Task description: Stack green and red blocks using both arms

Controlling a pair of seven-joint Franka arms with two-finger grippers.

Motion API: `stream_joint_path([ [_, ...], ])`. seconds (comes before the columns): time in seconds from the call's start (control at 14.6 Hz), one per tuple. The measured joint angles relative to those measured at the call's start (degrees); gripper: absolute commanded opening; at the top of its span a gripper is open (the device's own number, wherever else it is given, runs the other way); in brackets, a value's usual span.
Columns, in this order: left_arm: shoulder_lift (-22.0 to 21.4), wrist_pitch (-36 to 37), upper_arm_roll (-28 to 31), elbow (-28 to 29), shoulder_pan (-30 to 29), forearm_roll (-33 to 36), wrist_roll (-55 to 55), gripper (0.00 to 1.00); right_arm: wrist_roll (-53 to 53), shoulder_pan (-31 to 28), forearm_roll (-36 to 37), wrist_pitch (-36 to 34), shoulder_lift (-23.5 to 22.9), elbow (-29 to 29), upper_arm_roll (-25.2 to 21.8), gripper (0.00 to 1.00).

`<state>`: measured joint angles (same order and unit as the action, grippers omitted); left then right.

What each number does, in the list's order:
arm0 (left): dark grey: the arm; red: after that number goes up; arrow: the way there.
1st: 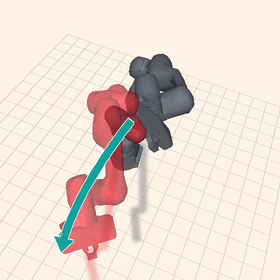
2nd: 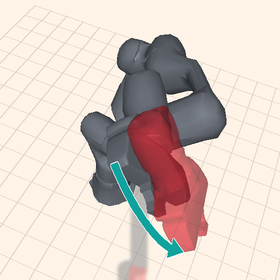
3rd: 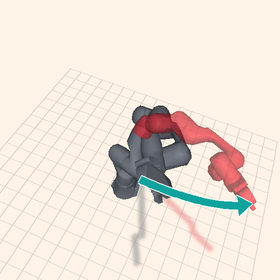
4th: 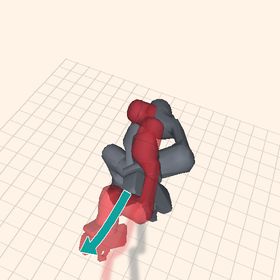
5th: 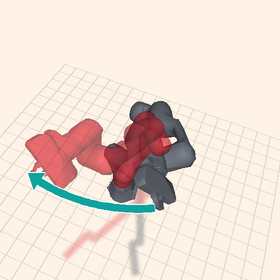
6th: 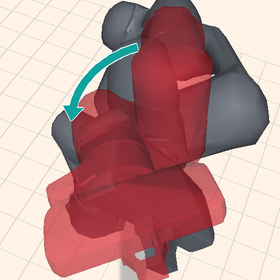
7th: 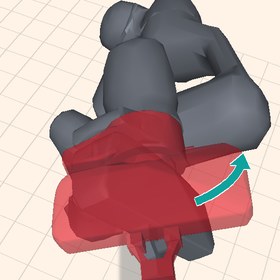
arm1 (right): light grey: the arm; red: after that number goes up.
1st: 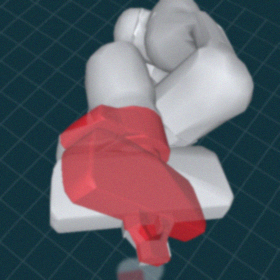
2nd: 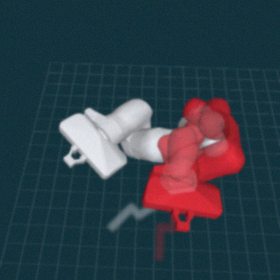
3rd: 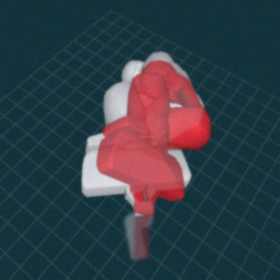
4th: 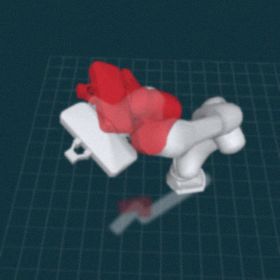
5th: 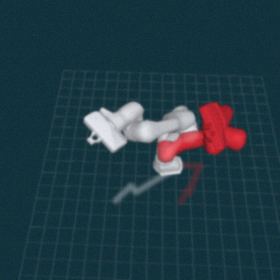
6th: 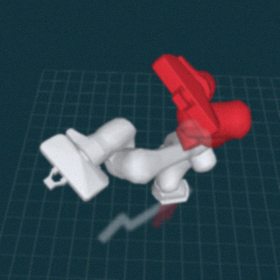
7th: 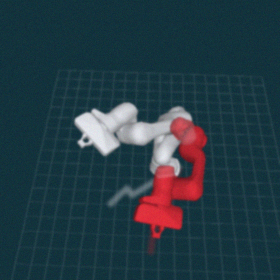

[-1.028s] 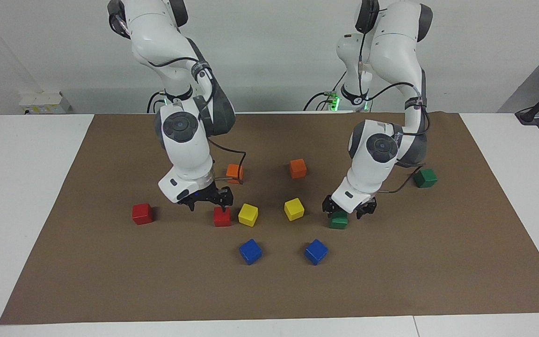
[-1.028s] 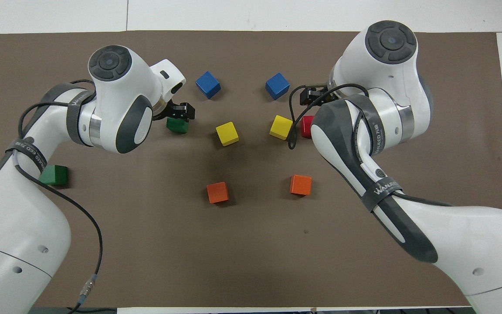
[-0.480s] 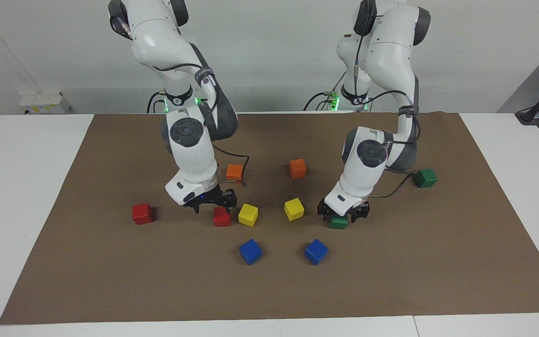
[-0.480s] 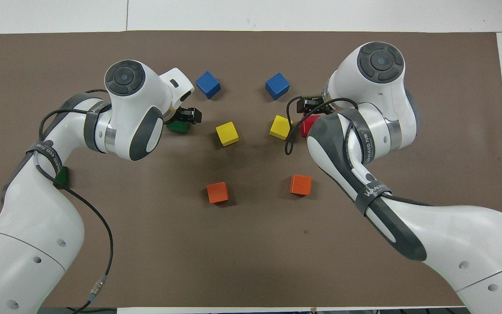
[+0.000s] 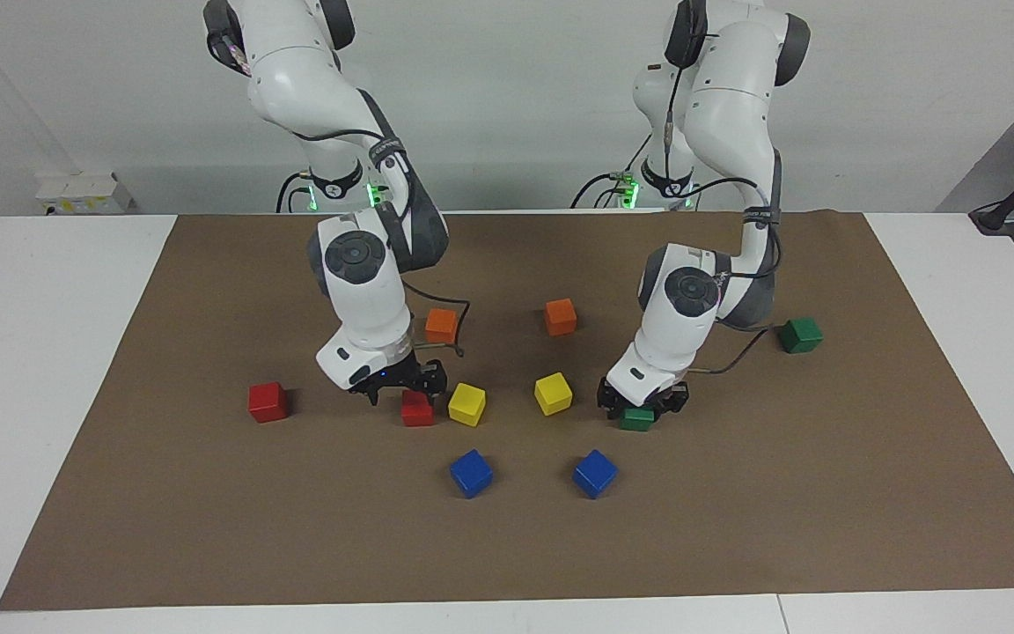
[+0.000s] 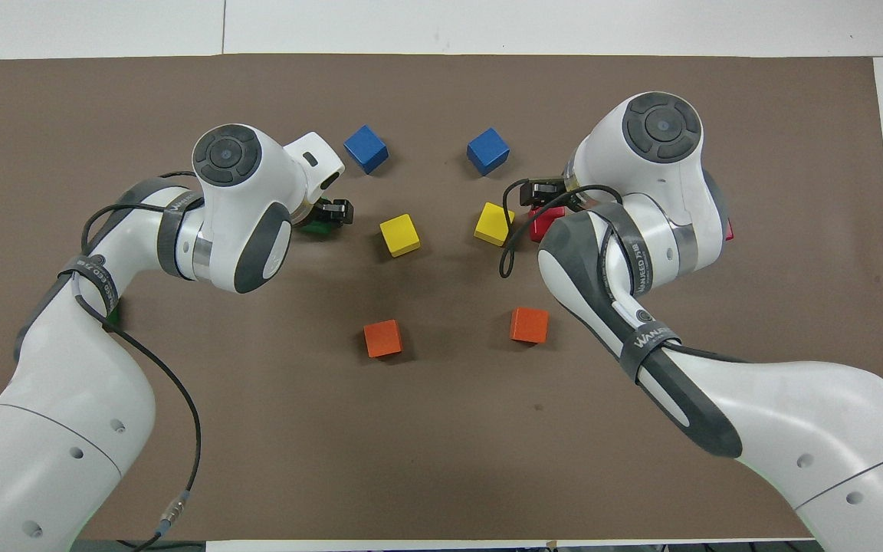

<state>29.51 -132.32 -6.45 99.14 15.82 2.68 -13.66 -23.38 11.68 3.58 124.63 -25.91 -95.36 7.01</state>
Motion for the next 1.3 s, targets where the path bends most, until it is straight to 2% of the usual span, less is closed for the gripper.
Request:
stream_joint_path([
  [0.21,-0.26,0.77,0.18,-0.12,-0.01,0.17,0.00,0.00,0.00,0.01,-0.02,0.99,-0.02,-0.64,0.01,1.00],
  [0.55,-1.94,6.39,0.57,-3.30,-1.07,-0.63,-0.90,0.00,0.00,0.12,-0.02,2.71,-0.05,-2.09,0.03,1.00],
  [0.96,-14.32,21.86,0.82,-3.21,-9.20,-2.43,-0.41,0.00,0.00,0.15,-0.02,4.91,-0.12,-3.97,0.03,1.00],
  [1.3,-20.58,26.66,1.04,1.33,-15.35,-2.45,7.74,0.00,0.00,0.66,-0.02,7.00,-0.17,-6.06,0.07,0.99],
])
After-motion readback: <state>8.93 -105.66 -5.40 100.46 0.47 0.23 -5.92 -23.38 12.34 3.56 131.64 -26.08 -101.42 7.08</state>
